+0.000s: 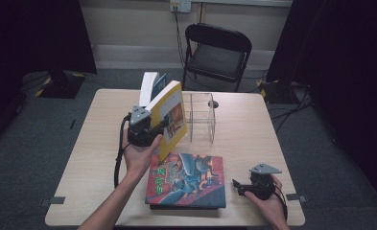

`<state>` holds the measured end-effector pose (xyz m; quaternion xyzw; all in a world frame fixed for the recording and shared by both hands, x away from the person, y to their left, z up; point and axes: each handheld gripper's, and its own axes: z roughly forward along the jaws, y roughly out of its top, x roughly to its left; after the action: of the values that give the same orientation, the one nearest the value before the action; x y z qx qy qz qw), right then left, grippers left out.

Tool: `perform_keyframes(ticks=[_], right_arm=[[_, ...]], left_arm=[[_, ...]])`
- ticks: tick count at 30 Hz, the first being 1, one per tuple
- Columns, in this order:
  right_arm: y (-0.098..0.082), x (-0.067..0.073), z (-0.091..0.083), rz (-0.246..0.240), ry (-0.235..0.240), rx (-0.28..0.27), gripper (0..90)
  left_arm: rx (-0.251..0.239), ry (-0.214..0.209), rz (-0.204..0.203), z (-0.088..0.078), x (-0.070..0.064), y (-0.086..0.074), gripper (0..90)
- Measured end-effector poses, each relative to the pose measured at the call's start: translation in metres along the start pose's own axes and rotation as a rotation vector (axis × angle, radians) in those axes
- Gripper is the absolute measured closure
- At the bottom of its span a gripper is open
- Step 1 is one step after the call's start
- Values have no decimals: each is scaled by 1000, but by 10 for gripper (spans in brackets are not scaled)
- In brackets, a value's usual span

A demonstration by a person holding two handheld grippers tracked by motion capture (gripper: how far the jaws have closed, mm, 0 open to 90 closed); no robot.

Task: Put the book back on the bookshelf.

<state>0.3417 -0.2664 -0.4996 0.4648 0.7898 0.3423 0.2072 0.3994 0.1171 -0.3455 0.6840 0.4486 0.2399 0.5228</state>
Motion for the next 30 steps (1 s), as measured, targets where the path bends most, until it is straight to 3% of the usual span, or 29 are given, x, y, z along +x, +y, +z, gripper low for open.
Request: perform_keyframes(ticks=[5,9,12,16,18,22,26,30], right_arm=[[0,0,0,0,0,0,135],[0,0,0,0,0,0,135],[0,0,0,-1,0,0,135],[0,0,0,0,0,0,135],[0,0,0,0,0,0,135],[0,0,0,0,0,0,135],[0,0,0,0,1,0,135],[0,0,0,-1,3,0,135]], left_arm=[[7,0,-30,15,4,4,758],[15,38,-17,28,5,8,758],[10,37,-31,37,6,11,758],[17,54,-2,49,4,14,758],[26,59,-8,54,3,15,758],[34,75,20,60,1,9,759],[45,92,-3,71,1,-3,758],[56,97,55,79,-5,-15,758]])
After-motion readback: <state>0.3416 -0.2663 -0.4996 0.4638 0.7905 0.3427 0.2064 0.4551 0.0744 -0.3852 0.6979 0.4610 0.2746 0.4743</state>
